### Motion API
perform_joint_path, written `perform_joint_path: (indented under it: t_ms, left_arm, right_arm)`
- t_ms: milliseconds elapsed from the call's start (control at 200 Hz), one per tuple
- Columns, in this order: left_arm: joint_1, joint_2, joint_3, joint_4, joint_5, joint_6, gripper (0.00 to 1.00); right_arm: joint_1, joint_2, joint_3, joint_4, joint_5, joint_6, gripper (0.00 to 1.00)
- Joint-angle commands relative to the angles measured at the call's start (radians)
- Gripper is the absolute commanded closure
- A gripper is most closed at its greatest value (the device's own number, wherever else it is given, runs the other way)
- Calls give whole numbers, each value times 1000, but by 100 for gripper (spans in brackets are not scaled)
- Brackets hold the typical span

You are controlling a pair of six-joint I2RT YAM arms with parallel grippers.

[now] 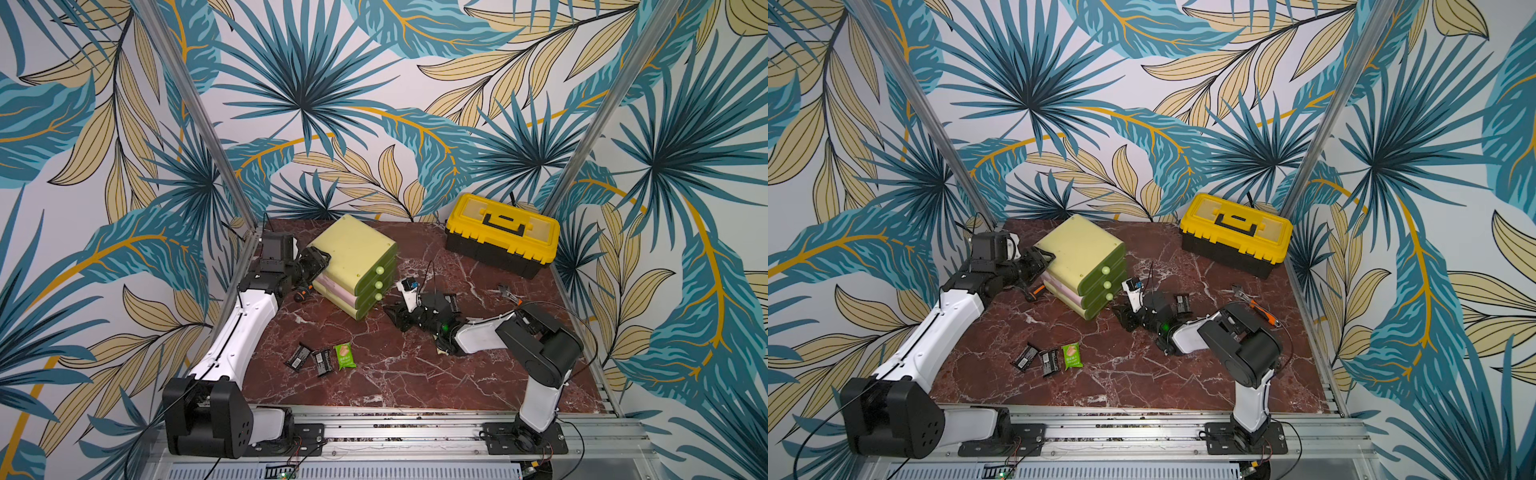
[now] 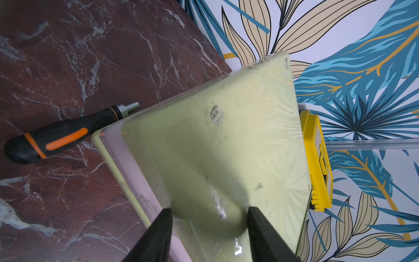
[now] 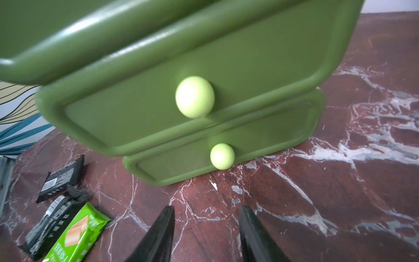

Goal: Take the cookies out of the drawer
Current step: Close the drawer of the storage box, then open the drawer in the storage box.

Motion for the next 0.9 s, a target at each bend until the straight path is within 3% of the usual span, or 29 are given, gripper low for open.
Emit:
perform_joint_path:
  t_ms: [0,896]
  left_arm:
    - [-6,28,0,-86,6,25,44]
    - [-7,29,4,-92,13,28,44]
  right_arm:
    - [2,74,44,68,-19,61,51]
    - [-10,235,217,58,-20,40,57]
